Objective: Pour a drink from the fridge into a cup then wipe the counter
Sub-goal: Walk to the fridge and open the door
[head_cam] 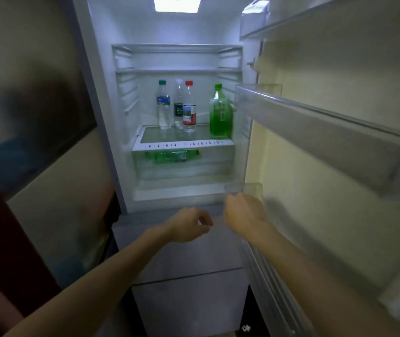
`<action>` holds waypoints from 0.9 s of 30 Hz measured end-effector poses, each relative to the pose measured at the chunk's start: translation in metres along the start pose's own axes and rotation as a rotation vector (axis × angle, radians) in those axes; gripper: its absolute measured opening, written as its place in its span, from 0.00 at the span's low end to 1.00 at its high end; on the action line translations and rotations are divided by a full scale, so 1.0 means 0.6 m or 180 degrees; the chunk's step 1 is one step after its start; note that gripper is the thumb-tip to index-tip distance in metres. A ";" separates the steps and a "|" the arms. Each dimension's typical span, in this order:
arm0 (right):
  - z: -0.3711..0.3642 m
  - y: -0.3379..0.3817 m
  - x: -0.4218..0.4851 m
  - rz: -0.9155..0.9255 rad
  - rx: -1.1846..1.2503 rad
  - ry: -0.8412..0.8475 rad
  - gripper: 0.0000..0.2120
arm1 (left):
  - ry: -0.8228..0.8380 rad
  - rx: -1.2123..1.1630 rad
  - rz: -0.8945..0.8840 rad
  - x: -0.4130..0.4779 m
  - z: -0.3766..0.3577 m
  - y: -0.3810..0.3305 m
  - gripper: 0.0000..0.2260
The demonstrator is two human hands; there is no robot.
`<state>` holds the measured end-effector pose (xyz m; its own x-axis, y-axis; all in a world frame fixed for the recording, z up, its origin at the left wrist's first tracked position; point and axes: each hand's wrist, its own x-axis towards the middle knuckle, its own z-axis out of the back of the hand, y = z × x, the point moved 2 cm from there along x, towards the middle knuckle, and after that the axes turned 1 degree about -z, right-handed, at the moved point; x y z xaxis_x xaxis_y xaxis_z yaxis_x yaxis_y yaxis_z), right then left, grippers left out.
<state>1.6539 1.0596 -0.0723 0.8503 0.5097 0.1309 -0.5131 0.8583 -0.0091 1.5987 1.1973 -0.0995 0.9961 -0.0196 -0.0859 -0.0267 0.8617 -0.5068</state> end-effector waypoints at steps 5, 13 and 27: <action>0.009 0.004 0.072 -0.0122 -0.0077 -0.0122 0.09 | -0.0263 -0.0009 -0.0093 0.067 0.039 0.028 0.10; 0.011 0.008 0.222 -0.0457 0.0138 -0.0050 0.11 | -0.0782 -0.0367 -0.0210 0.239 0.128 0.084 0.09; -0.005 -0.018 0.453 -0.1055 0.0747 -0.0261 0.18 | -0.1415 -0.1778 -0.0071 0.499 0.243 0.108 0.23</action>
<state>1.8910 1.1893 -0.0396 0.9668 0.1933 0.1672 -0.2337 0.9335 0.2719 1.9077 1.3211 -0.0327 0.9337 0.2768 0.2271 0.0736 0.4724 -0.8783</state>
